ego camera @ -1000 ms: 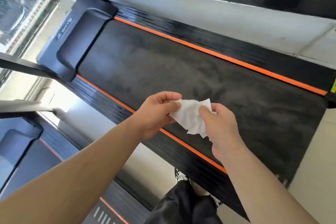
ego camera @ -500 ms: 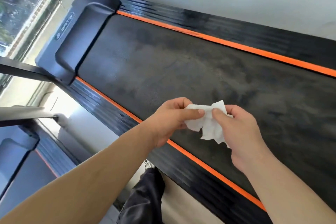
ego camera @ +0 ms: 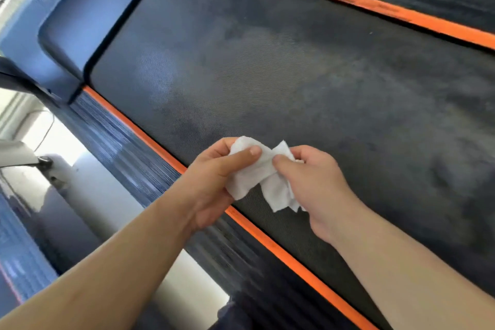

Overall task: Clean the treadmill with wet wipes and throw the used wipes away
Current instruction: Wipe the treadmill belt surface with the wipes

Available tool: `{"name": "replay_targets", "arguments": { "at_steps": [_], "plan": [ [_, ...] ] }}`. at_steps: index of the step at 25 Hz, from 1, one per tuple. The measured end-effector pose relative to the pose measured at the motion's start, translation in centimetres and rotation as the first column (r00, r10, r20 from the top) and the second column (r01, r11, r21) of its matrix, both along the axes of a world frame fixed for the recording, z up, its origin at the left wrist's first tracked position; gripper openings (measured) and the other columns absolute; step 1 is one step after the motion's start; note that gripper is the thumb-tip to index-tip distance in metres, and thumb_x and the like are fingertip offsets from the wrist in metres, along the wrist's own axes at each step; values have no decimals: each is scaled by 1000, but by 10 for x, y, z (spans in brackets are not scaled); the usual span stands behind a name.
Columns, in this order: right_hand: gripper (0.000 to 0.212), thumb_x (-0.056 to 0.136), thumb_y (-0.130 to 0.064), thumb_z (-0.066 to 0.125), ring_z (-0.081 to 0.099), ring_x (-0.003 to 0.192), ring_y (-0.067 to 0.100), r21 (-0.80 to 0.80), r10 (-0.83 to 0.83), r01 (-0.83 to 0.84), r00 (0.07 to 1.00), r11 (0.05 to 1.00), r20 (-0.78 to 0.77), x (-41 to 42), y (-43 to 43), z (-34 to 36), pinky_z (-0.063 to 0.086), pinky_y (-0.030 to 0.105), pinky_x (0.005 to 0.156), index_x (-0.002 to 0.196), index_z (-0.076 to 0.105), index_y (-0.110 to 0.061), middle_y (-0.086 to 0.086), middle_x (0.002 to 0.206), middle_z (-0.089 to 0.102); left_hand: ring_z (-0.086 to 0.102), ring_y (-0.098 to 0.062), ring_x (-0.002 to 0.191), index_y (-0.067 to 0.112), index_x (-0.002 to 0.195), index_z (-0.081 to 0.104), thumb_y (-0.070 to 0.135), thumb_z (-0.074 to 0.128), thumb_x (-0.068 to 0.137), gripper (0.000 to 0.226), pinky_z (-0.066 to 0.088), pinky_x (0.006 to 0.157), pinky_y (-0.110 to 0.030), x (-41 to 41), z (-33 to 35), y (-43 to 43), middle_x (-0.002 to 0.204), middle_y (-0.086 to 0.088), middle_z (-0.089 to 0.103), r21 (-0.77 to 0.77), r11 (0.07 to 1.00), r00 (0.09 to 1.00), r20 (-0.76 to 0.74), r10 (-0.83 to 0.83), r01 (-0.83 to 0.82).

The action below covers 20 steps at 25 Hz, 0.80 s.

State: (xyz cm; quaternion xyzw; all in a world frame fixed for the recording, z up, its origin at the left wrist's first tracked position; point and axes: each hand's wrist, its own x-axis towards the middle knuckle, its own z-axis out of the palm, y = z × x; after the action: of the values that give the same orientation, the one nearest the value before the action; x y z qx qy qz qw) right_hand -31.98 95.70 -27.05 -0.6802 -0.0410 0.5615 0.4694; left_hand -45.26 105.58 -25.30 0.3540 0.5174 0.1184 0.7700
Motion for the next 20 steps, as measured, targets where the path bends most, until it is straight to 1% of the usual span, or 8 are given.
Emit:
{"name": "replay_targets", "arguments": {
  "at_steps": [4,8,11,14,15,17,19,20],
  "plan": [
    [9,91,-16,65,67,70,16,-7,49,-49,996,999,68,-20,73,-34,49,27,56,87,72,-15,9,86,75,70,-30,104,6,121,63,10,72,90,32,58,89,-40,-32,-35,58,118,-20,70,-51,990,991,-3,135,-135],
    [19,93,-20,57,60,61,11,11,57,-69,896,998,440,-24,145,-56,49,30,56,77,64,-12,2,71,65,70,-28,102,-5,127,61,8,67,94,36,61,83,-36,-60,-63,114,124,-24,69,8,971,967,-92,238,-238],
    [31,96,-23,50,45,59,17,25,94,-124,855,992,510,-16,202,-72,38,31,55,70,46,-5,6,66,49,75,-22,92,4,116,70,6,56,102,19,61,76,-36,-69,-65,157,111,-17,76,111,971,947,-222,231,-211],
    [29,103,-30,45,55,66,20,35,147,-215,770,976,621,-8,240,-78,46,35,63,86,57,-10,10,75,60,73,-10,78,21,88,75,11,50,105,32,61,80,-39,-74,-58,209,84,-1,78,393,914,908,-339,246,-100],
    [28,106,-35,43,58,70,17,26,192,-289,696,957,692,-9,252,-79,46,35,67,93,61,-16,6,76,62,69,-5,75,26,84,74,16,49,106,34,60,81,-33,-76,-56,231,77,5,73,551,834,886,-395,243,16],
    [32,109,-40,36,65,101,15,-88,323,-470,446,878,835,-15,273,-84,48,34,84,118,63,-25,-3,103,70,65,-3,83,29,111,69,16,46,105,28,50,78,-24,-81,-66,266,88,12,67,763,493,784,-577,229,418],
    [40,110,-40,31,48,138,20,-275,469,-610,182,744,864,-25,291,-97,43,41,105,139,54,-26,-2,149,53,59,-21,116,16,135,54,4,38,97,43,49,91,-34,-85,-100,282,128,0,60,644,132,635,-765,108,753],
    [40,110,-38,31,42,143,20,-361,543,-639,106,679,833,-32,297,-103,42,42,107,142,51,-26,-3,157,44,47,-28,135,10,142,48,6,36,94,49,46,104,-43,-90,-123,281,146,-7,49,551,45,550,-834,25,833]
  ]
}}
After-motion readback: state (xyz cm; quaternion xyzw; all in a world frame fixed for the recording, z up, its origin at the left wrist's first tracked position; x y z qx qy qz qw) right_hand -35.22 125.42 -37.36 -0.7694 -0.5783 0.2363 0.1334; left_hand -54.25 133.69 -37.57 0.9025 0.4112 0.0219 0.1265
